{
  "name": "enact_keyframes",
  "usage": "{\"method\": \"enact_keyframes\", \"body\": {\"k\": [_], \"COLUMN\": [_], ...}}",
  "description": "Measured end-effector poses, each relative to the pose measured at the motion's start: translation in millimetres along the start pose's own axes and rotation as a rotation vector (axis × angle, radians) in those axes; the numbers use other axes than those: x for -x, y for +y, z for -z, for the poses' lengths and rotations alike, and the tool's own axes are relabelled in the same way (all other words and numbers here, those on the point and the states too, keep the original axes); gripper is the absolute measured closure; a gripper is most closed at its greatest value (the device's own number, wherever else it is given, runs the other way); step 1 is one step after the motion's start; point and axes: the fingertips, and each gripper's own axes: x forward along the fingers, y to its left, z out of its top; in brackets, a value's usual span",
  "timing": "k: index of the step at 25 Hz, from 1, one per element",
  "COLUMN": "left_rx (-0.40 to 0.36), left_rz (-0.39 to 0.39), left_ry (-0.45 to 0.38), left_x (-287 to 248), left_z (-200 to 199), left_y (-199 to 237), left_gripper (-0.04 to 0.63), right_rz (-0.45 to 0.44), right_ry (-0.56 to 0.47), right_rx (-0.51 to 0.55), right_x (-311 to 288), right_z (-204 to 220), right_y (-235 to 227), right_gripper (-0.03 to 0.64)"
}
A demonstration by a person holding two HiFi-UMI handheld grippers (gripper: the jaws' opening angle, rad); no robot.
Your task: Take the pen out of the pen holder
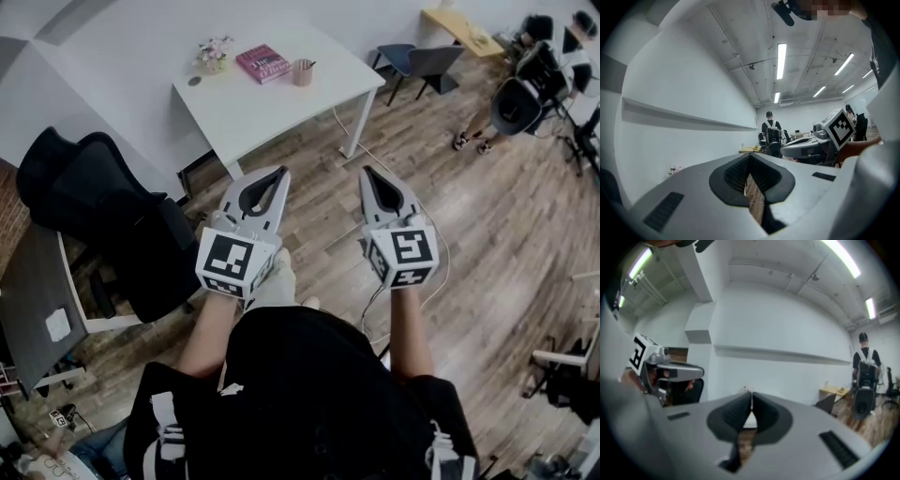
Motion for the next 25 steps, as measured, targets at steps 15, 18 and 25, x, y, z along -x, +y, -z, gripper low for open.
{"method": "enact_keyframes", "body": {"k": [15,18,25], "left_rx": [0.005,0.004,0.014], "left_rz": [-0.014,-0.011,-0.001], "left_ry": [0.0,0.003,0.007], "left_x": [-70,-91,-138], "left_z": [7,8,12], "left_y": [50,66,118], "left_gripper": [0.578,0.578,0.578], "right_rz": [-0.02,-0.022,-0.023], "right_ry": [-0.002,0.007,0.026], "right_rx": [0.007,0.006,0.009], "right_x": [-76,-100,-167], "right_z": [-4,-3,-11], "right_y": [-39,-49,-65], "right_gripper": [0.581,0.581,0.582]}}
